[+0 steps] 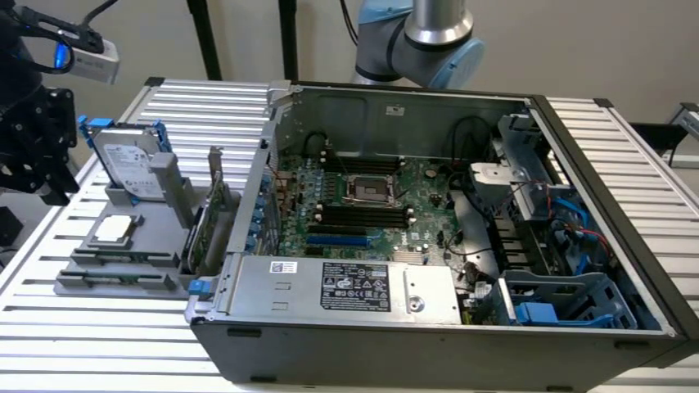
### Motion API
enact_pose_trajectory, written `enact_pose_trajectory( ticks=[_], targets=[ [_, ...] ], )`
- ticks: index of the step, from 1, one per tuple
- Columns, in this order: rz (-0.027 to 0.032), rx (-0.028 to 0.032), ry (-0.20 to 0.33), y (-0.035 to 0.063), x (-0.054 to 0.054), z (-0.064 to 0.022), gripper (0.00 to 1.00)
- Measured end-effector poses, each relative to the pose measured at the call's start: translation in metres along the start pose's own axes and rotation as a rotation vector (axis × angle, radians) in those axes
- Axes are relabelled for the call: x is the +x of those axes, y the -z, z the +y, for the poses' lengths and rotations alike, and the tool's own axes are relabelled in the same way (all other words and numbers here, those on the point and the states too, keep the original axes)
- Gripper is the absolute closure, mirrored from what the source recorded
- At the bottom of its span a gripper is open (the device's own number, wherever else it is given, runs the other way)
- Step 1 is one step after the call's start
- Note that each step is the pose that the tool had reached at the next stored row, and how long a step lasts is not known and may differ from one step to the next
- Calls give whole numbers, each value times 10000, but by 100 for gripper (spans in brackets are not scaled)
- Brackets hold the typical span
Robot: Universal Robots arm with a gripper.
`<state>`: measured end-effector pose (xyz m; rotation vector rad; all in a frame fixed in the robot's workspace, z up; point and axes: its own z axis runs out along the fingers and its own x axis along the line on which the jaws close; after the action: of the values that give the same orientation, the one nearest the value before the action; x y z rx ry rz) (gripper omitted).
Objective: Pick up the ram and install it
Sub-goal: 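Pick up the ram and move it above insertion slot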
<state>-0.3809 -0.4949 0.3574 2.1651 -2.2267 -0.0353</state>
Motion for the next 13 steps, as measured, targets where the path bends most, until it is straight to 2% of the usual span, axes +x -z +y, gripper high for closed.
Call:
enact_pose_trajectory(
  ticks=[1,3,4,13],
  targets=[
    [1,-1,0,0,0,0,70],
    [-2,3,0,-10,0,-1,70],
    [-3,4,0,-21,0,-1,64],
    [-2,11,-23,-182,-2,-8,64]
  ],
)
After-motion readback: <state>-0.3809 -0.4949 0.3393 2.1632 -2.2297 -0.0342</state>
